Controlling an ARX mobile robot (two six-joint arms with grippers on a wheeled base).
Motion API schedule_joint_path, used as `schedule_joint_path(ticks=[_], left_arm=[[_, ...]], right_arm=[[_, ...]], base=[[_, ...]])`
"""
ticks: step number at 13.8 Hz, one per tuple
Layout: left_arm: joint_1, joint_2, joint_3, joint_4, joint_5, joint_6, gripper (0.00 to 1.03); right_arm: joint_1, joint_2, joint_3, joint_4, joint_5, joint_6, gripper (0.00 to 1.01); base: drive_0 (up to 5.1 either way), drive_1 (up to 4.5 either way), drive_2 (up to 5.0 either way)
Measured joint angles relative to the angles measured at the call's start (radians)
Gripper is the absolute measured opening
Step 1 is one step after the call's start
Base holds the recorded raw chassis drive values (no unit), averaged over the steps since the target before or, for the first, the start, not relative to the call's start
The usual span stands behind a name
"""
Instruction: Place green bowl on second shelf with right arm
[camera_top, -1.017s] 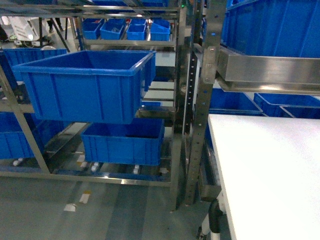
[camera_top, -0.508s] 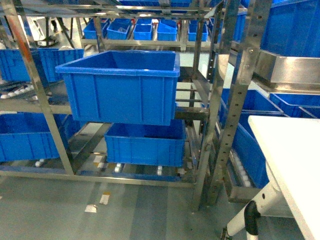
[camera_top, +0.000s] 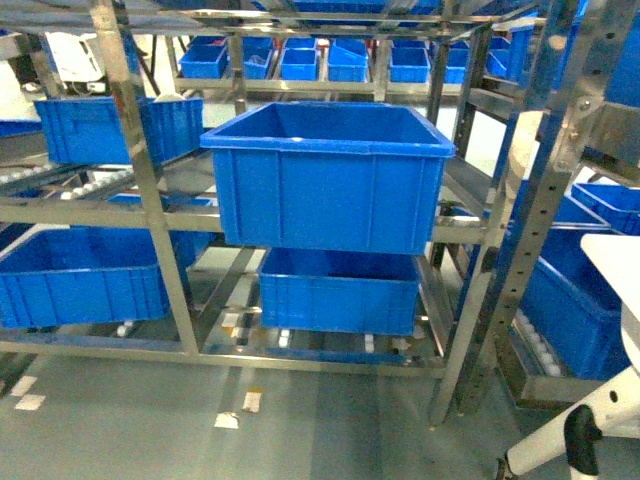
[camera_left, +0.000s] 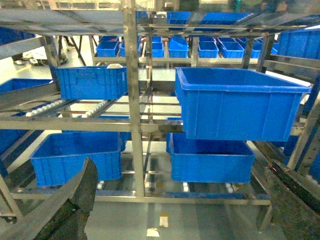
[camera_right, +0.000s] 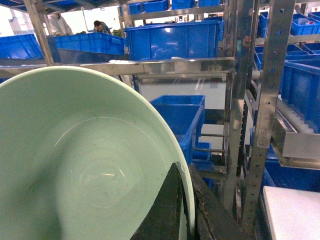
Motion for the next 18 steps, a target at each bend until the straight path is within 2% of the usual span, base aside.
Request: schedule_joint_path(ticks=[18], left_arm=[[-0.001,0.000,0.000,-0.001,-0.002,0.000,0.98]], right_arm=[[0.005,0.000,0.000,-0.002,0.000,0.000,0.02]], base=[[-4.9,2.45,2.4]])
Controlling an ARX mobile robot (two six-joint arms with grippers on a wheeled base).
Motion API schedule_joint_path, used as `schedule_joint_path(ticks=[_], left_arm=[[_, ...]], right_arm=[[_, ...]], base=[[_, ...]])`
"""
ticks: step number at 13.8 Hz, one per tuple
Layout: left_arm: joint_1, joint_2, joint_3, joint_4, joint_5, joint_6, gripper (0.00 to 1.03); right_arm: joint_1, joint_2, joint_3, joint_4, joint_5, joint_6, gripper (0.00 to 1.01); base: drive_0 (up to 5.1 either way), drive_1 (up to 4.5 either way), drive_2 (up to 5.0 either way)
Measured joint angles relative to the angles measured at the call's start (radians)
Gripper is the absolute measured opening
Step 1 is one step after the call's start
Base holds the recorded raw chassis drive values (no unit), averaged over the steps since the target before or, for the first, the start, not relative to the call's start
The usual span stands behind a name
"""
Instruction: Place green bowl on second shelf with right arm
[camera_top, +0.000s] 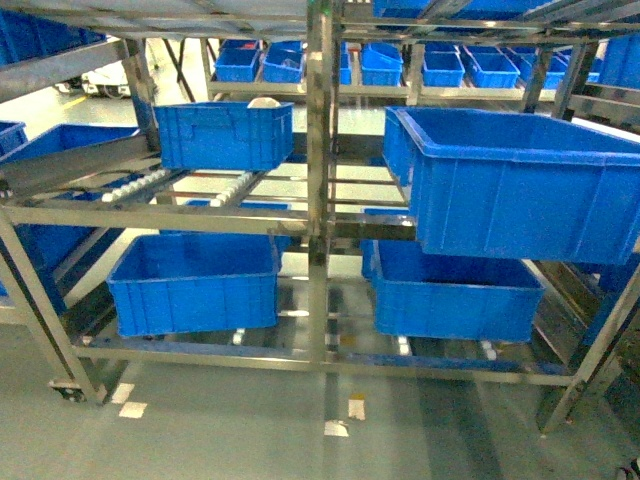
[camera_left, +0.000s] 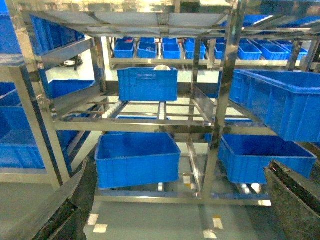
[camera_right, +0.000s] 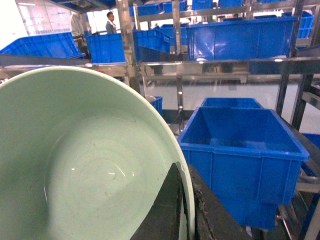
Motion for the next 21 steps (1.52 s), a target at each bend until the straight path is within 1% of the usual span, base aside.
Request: schedule_joint_path(ticks=[17,21], left_arm=[[0.000,0.000,0.000,-0.001,0.001,0.000,0.98],[0.000,0.000,0.000,-0.001,0.001,0.000,0.98]], right_arm=[[0.001,0.000,0.000,0.003,0.000,0.000,0.02],[0.000,0.001,0.000,0.000,0.000,0.000,0.02]], base=[[-4.9,2.44,2.4],[-0.2,4.16,-4.5]])
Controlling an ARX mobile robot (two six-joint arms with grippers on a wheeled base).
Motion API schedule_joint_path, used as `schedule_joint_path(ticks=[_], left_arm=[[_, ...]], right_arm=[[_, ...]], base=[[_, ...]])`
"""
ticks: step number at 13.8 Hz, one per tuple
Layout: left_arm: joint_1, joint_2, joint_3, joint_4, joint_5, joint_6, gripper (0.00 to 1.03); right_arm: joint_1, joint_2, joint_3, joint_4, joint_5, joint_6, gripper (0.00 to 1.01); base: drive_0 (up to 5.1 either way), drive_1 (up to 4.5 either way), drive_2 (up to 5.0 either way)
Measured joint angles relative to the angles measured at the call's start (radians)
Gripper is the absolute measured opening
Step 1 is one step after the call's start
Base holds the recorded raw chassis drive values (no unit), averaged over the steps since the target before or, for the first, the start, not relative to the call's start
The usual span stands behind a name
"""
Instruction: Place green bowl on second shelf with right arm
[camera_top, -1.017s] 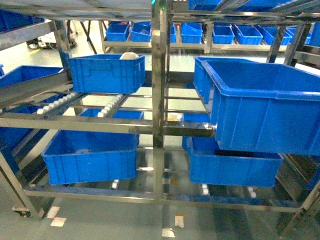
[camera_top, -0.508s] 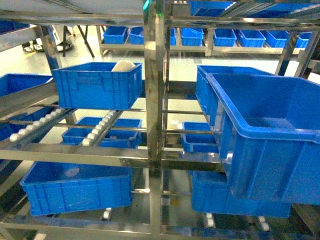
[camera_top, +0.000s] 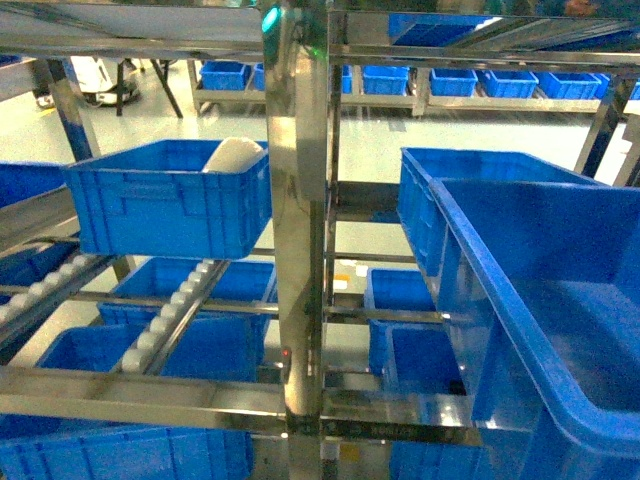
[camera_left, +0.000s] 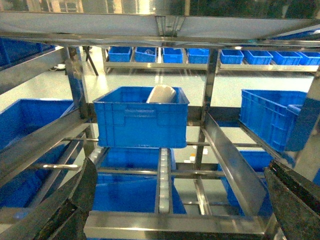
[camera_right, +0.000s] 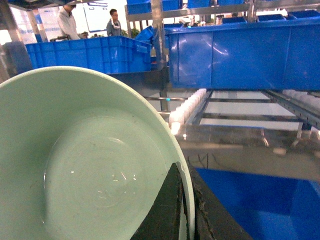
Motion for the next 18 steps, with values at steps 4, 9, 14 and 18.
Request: schedule_joint_path(ticks=[4,9,14,18], left_arm=[[0.000,0.000,0.000,0.002,0.000,0.000,0.98],[0.000,0.000,0.000,0.001,-0.003,0.000,0.98],[0.000,0.000,0.000,0.001,0.001,0.000,0.98],[0.000,0.000,0.000,0.001,0.000,0.000,0.98]], right_arm=[[0.000,0.007,0.000,0.002,0.000,0.000,0.02],[0.000,0.005,0.000,0.001,-0.003,0.000,0.02],[-0.005,0.004,0.000,0.002,0.003,0.000,0.02],[-0.005,0.004,0.000,0.002,0.002,0.000,0.02]], base=[[-0.2,4.16,-4.5],[4.5,-3.68,-1.1],[1.8,-0.86,-0.9],[0.0,0.00,0.0]])
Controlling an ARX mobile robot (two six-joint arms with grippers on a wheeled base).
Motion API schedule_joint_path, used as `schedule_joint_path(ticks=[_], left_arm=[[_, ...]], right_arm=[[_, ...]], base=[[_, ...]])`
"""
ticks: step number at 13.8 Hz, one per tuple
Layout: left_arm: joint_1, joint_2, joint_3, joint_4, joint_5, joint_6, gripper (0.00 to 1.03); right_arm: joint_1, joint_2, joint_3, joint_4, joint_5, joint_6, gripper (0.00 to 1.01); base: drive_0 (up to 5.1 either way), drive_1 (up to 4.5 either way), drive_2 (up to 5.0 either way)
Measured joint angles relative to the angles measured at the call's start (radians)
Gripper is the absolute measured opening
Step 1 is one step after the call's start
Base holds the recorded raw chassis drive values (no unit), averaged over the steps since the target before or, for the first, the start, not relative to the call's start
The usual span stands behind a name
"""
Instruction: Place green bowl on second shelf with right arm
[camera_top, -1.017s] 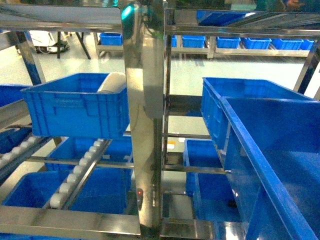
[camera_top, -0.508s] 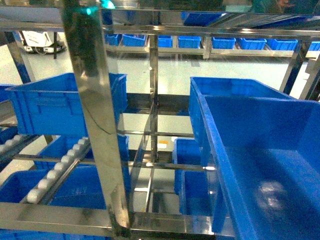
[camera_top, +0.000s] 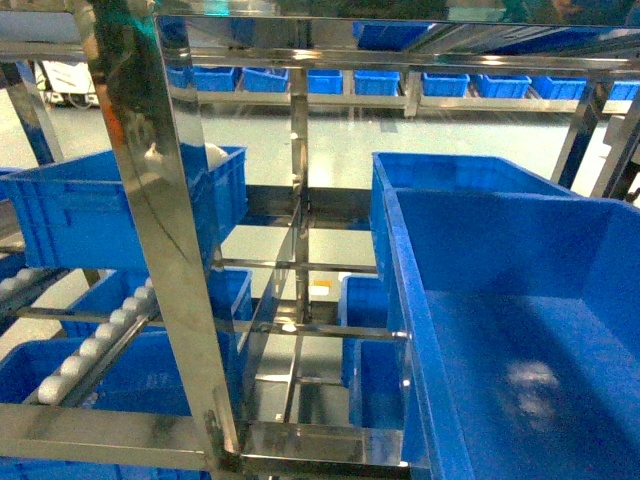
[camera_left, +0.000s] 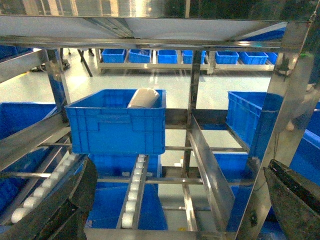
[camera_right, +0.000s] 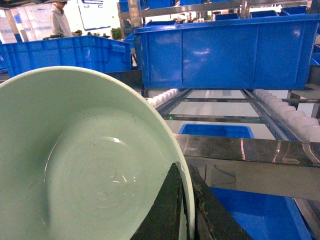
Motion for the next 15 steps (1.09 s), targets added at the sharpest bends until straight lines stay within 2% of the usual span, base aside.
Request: schedule_joint_path(ticks=[1,4,6,8,11,15], left_arm=[[0.000,0.000,0.000,0.000,0.000,0.000,0.98],[0.000,0.000,0.000,0.000,0.000,0.000,0.98],[0.000,0.000,0.000,0.000,0.000,0.000,0.98],[0.000,0.000,0.000,0.000,0.000,0.000,0.98],[0.000,0.000,0.000,0.000,0.000,0.000,0.98],[0.001,0.000,0.000,0.000,0.000,0.000,0.98]], right_arm=[[0.000,-0.004,-0.004,-0.002,-0.006,-0.003,0.02],[-0.001,-0.042,-0.075,-0.105,-0.028,-0.048,0.02],[-0.009,-0.053,-0.129,-0.130,-0.040,-0.068,0.02],[-0.022,-0.042,-0.185,-0.123,-0.056,-0.111,0.02],[-0.061,0.064,-0.275,-0.039,-0.072,-0.167,0.02],[-0.058,0.252,-0.292,0.138,-0.073,-0.211,0.02]], base=[[0.0,0.00,0.0],[0.0,0.00,0.0],[0.0,0.00,0.0],[0.0,0.00,0.0],[0.0,0.00,0.0],[0.0,0.00,0.0]])
